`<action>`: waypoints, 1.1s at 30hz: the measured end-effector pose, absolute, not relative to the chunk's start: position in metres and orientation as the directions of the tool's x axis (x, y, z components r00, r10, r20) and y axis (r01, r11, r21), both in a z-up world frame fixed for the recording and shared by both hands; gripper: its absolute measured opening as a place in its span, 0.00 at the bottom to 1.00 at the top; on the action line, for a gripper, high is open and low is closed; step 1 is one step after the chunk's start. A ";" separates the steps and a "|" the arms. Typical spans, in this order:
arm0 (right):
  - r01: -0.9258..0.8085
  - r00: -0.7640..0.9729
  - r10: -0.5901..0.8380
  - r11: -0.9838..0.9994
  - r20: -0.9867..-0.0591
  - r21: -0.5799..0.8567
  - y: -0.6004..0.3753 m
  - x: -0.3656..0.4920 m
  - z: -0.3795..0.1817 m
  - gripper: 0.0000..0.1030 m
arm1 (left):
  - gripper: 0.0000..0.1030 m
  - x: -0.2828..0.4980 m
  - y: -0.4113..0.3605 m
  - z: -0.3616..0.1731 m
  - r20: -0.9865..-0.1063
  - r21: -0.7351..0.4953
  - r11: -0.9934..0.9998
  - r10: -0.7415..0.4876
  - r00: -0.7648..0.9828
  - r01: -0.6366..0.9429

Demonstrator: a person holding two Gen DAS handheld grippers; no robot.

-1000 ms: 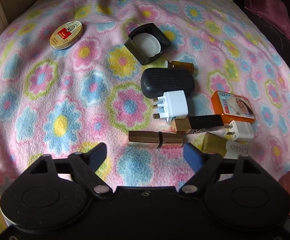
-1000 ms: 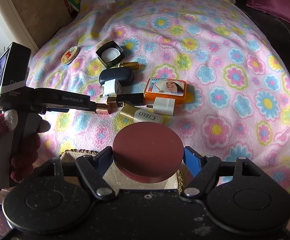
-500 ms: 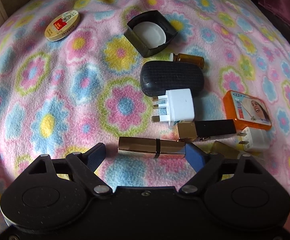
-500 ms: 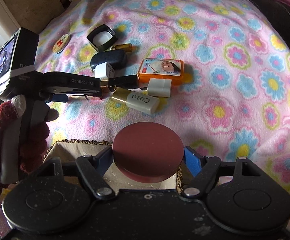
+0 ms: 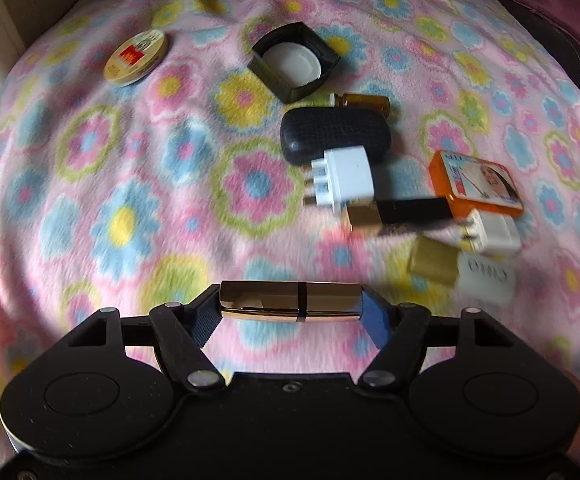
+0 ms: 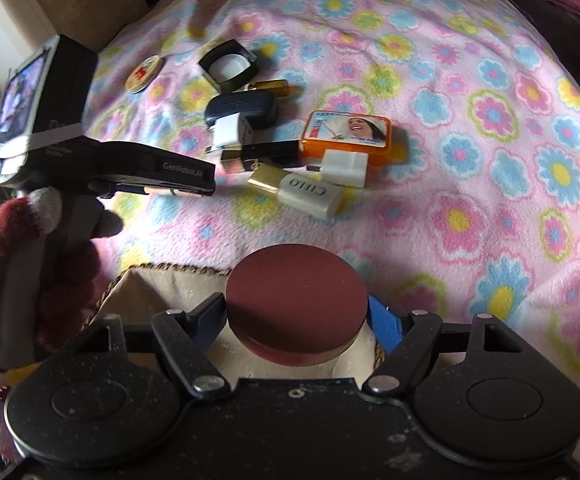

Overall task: Organize rigid objects
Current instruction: 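Lower both tools into the basket and release lipstick and pink compact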

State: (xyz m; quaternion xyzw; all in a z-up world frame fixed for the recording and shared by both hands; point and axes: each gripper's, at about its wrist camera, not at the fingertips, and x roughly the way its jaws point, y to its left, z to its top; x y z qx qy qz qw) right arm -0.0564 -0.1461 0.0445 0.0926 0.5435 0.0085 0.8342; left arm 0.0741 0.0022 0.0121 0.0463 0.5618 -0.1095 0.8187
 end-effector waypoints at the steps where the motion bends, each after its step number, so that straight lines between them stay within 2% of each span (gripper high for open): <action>1: 0.081 0.410 0.117 0.983 -0.905 0.164 -0.145 -0.061 0.045 0.74 | 0.65 0.067 0.005 0.016 -0.935 -0.053 0.973 -0.127 0.332 0.223; 10: 0.052 0.438 0.113 0.987 -0.892 0.151 -0.139 -0.112 0.039 0.74 | 0.65 -0.010 0.016 0.039 -0.934 -0.021 0.971 -0.104 0.342 0.237; 17: 0.030 0.444 0.118 0.989 -0.888 0.147 -0.138 -0.124 0.041 0.74 | 0.65 -0.045 0.015 0.024 -0.942 -0.024 0.965 -0.109 0.317 0.261; 19: 0.025 0.428 0.125 0.988 -0.895 0.151 -0.138 -0.126 0.039 0.74 | 0.65 -0.049 0.010 0.027 -0.936 0.007 0.960 -0.092 0.340 0.280; 24: 0.021 0.428 0.117 0.990 -0.896 0.139 -0.135 -0.127 0.034 0.74 | 0.65 -0.049 0.017 0.018 -0.955 -0.064 0.971 -0.127 0.269 0.230; 33: 0.035 0.438 0.123 0.988 -0.891 0.154 -0.137 -0.128 0.032 0.74 | 0.65 -0.056 0.020 0.018 -0.951 -0.064 0.977 -0.122 0.283 0.205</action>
